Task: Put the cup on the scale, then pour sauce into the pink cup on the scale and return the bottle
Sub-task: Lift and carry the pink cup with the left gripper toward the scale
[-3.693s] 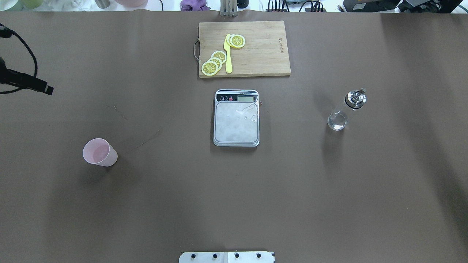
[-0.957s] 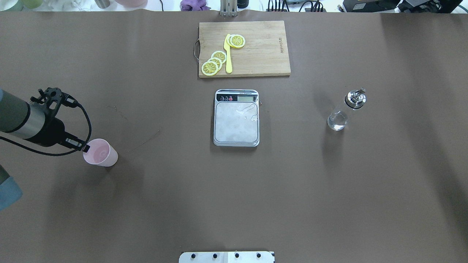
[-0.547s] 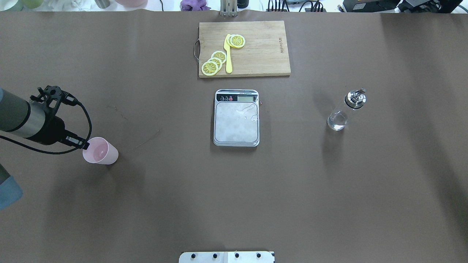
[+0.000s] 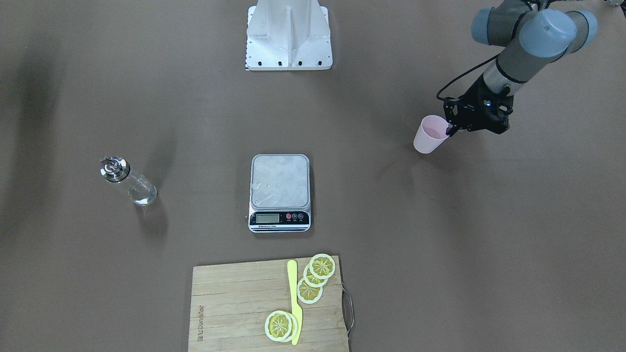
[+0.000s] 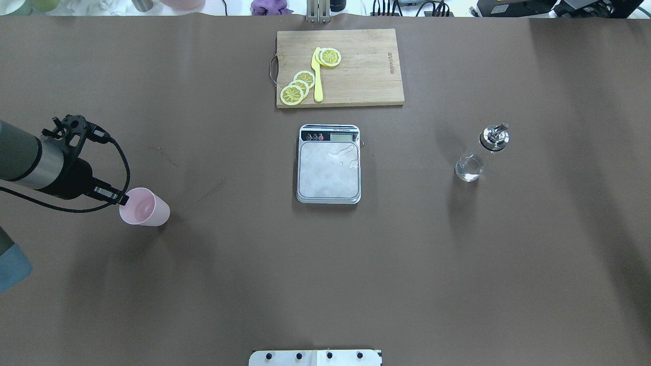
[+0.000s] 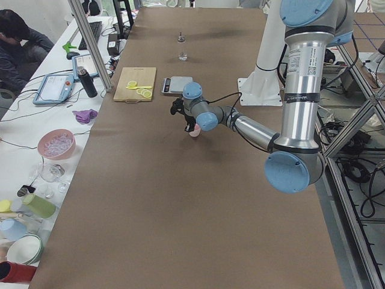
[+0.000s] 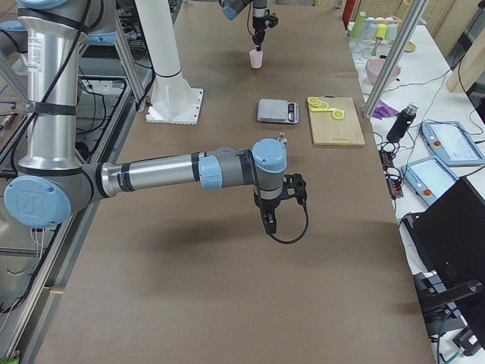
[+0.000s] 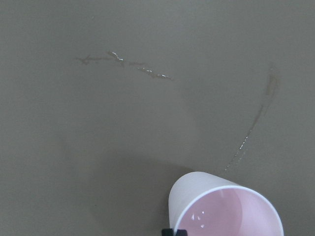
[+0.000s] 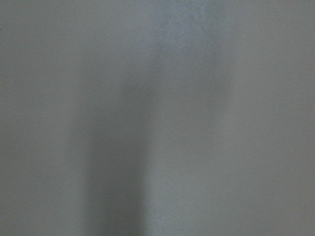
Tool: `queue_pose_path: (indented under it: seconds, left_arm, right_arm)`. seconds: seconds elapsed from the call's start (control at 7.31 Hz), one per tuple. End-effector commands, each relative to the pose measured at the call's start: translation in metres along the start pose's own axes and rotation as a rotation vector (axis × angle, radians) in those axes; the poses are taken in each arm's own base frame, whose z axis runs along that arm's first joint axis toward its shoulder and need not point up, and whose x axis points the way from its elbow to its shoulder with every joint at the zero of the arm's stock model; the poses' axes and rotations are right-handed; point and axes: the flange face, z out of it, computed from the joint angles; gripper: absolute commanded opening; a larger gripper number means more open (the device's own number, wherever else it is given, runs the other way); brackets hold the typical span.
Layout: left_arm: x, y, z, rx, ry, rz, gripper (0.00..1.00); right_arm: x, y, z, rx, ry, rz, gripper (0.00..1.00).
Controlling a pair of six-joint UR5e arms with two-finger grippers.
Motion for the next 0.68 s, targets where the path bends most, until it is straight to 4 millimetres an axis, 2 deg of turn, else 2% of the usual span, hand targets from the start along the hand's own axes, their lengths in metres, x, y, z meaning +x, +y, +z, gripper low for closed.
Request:
queue_pose_path:
  seconds: [0.0,0.27,0.41,0.55]
  left_arm:
    - [0.026,-0.027,-0.008,0.017,0.012,-0.037,0.0]
    - [0.078,-0.08,-0.022,0.002,-0.008,-0.081,0.0]
    - [0.11,-0.108,-0.034,-0.005,-0.017,-0.156,0.0]
    - [0.137,-0.128,-0.044,-0.019,-0.033,-0.246,0.0]
  right_arm:
    - [0.001,0.0,0.0,-0.001,0.001,0.0,1.0]
    - [0.001,0.0,0.0,-0.001,0.001,0.0,1.0]
    - [0.001,0.0,0.0,-0.001,0.001,0.0,1.0]
    - [0.001,0.0,0.0,-0.001,0.001,0.0,1.0]
